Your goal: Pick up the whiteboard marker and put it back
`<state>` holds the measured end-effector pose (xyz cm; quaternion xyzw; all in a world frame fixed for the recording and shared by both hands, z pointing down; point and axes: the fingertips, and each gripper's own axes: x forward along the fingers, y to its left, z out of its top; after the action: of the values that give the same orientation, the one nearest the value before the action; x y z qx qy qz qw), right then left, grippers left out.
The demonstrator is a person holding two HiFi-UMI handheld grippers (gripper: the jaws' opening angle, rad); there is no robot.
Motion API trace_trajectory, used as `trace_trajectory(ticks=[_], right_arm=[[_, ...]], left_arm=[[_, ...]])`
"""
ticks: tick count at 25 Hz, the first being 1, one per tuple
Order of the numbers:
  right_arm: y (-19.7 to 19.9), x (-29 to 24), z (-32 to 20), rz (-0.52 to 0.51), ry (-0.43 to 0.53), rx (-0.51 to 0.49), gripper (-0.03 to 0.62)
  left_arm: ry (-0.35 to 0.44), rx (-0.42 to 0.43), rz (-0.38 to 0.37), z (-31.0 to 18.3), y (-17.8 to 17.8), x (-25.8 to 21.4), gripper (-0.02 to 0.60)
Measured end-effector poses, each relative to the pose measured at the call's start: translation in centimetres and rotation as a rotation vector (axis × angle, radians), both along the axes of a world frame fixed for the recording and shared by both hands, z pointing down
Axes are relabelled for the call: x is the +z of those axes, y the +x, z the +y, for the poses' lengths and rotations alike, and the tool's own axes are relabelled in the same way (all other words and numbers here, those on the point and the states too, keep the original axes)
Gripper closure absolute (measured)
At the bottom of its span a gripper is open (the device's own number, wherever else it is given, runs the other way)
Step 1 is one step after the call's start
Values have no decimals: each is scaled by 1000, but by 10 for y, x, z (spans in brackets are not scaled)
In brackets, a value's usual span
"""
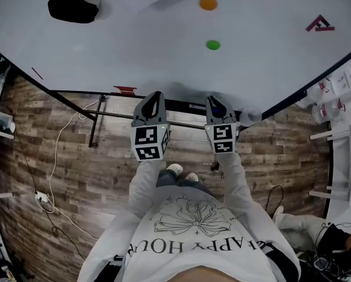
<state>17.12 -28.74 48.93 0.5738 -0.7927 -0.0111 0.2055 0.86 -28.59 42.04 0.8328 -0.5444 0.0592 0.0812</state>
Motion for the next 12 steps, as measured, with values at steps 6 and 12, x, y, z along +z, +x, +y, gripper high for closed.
trace_trajectory(ticks=[6,12], right_arm=[[40,-51,9,-175,112,166,579],[68,-73,23,-260,166,272,582]], left_arm=[[36,69,3,-1,33,-16,574],[55,113,9,3,56,-25,574]])
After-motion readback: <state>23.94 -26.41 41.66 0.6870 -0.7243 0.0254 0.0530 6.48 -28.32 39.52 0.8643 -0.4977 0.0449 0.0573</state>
